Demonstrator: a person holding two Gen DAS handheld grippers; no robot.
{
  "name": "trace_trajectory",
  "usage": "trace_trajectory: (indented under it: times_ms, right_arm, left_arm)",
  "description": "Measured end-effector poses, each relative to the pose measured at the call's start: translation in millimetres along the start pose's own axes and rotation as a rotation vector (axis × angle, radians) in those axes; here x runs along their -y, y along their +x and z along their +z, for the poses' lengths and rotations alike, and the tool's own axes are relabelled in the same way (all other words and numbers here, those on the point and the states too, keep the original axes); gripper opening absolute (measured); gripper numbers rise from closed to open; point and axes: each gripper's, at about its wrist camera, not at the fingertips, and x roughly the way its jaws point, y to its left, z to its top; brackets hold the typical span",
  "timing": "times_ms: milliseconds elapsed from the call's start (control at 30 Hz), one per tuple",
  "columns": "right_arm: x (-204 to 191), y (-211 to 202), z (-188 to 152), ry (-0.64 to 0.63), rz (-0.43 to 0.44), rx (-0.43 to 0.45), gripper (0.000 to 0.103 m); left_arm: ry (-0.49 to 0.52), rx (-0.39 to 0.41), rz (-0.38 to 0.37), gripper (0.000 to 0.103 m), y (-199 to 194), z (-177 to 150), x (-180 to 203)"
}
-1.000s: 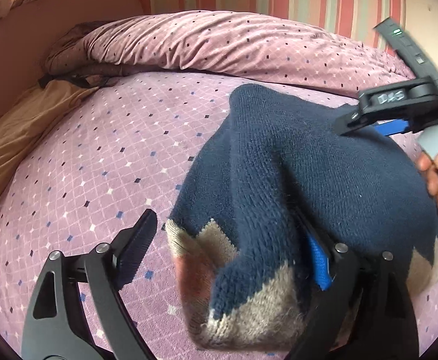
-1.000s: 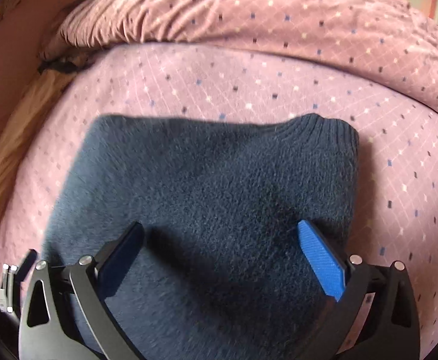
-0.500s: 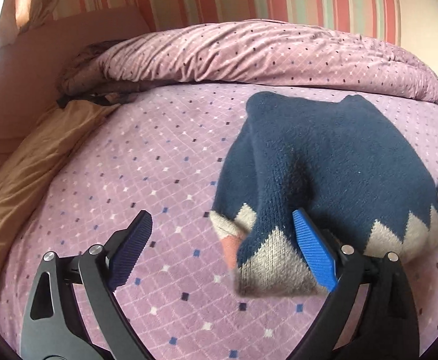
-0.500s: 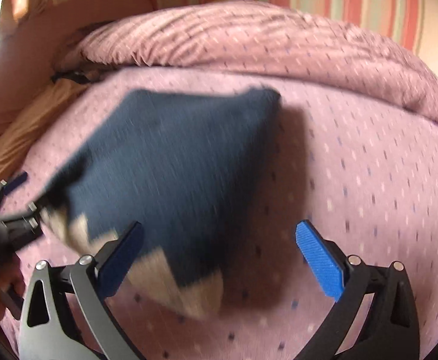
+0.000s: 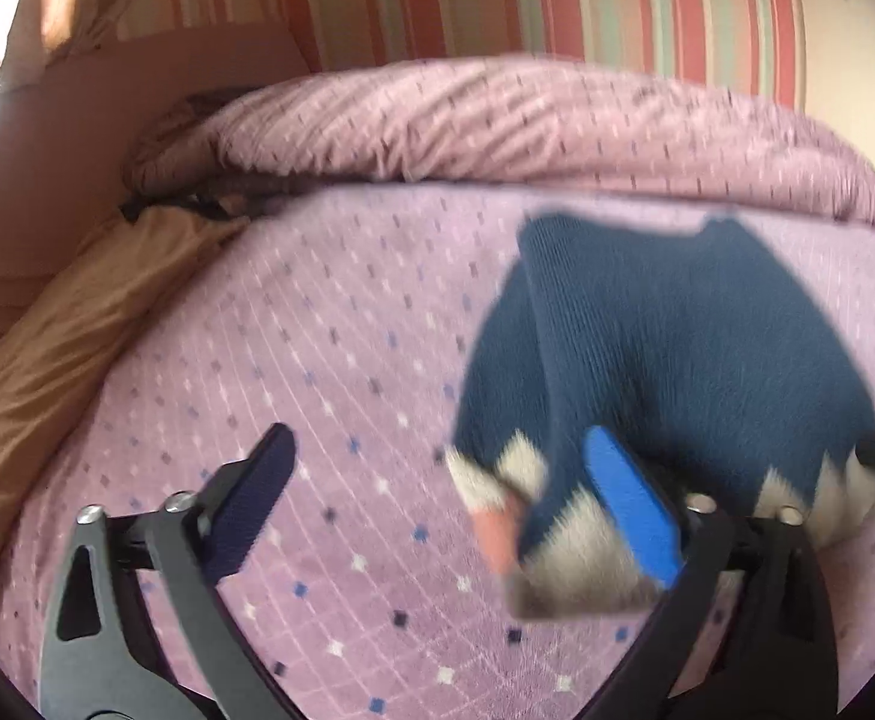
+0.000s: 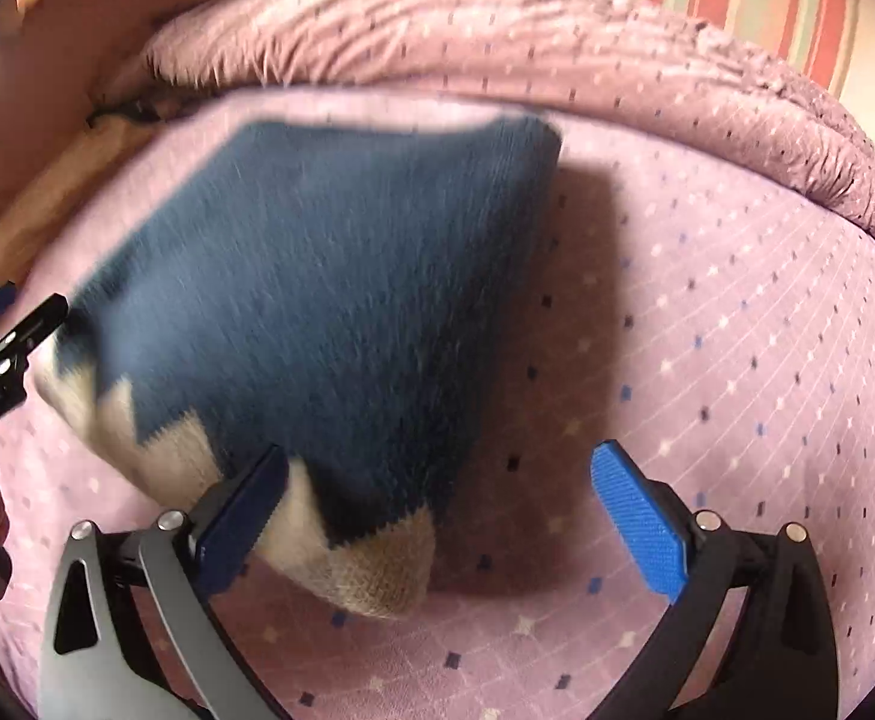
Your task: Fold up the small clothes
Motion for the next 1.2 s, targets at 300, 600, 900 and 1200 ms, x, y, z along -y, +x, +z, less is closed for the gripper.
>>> trace_trajectory:
  times_ms: [300,600,900,1200]
  right_arm:
    - [6,3,26,0.029,0.012,0.013,0.101]
    - [15,5,37,0.048,0.072,0.026,0.101]
    - [22,26,59,0.102,0.175,-0.045,0.101]
    - [34,55,46,0.220,0.307,-0.130,0.101]
  left_arm:
    - [0.134,-0.127,0.020,0.092,54,4,38]
    - [-0.057,-0.112,-0.163,0.100,53,14,7]
    - [-0.047,-0.249,-0.292,0.100,78,26,16]
    - [-0.282,-0.457,-0.584,0.100,110,10,2]
